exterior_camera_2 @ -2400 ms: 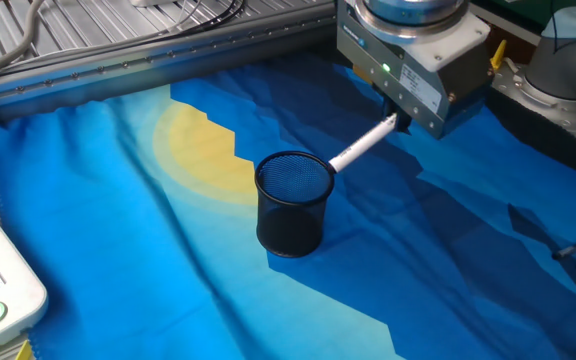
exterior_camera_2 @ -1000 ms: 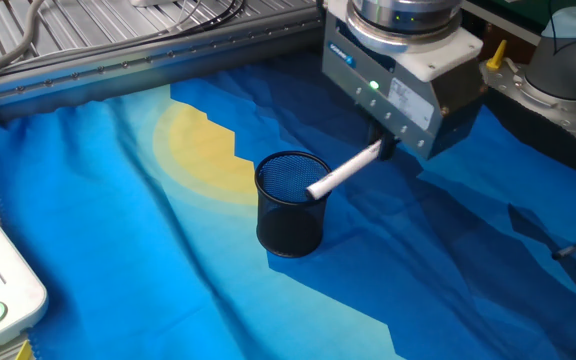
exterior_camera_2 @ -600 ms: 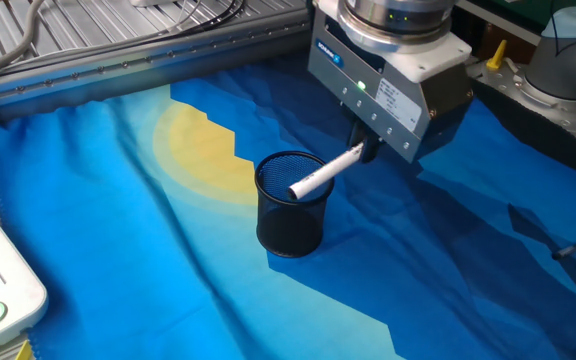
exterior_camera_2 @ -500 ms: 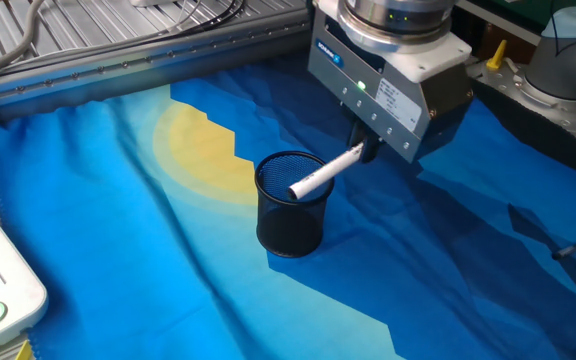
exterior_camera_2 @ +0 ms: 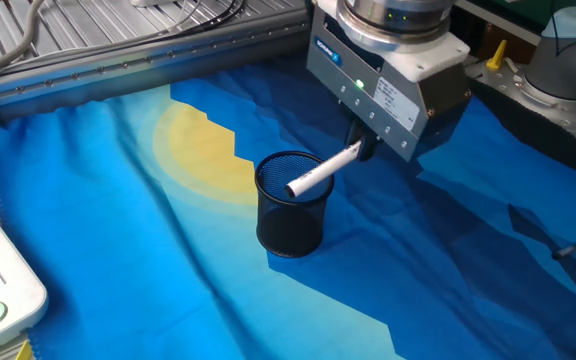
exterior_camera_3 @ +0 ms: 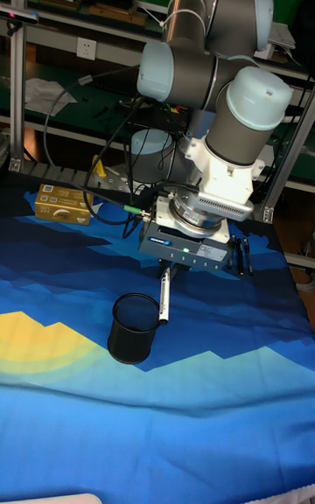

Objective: Put the pen into the pen holder

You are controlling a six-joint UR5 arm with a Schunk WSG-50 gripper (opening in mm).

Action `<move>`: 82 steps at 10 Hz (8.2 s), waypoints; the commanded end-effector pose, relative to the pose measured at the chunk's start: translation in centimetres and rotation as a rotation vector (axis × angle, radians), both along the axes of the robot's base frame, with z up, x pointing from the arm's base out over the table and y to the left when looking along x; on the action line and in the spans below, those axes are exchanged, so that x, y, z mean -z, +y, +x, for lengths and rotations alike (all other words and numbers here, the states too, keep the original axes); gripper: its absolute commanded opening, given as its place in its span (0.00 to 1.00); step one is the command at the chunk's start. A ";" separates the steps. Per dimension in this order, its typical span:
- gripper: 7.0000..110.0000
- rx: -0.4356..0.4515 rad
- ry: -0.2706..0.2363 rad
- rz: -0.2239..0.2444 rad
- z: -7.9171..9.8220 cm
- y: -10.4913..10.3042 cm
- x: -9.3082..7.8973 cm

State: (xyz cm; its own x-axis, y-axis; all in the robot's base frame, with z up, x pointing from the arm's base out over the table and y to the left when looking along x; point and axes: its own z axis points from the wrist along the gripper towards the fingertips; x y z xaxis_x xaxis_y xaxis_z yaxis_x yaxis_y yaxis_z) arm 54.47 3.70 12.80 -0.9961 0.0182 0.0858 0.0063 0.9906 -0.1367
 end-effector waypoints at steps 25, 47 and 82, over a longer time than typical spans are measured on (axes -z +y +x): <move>0.00 -0.045 0.449 -0.070 -9.6 -2.3 -4.9; 0.00 -0.023 0.179 -0.072 -3.8 -2.2 -3.8; 0.00 0.038 0.036 -0.015 -0.5 -1.4 -3.5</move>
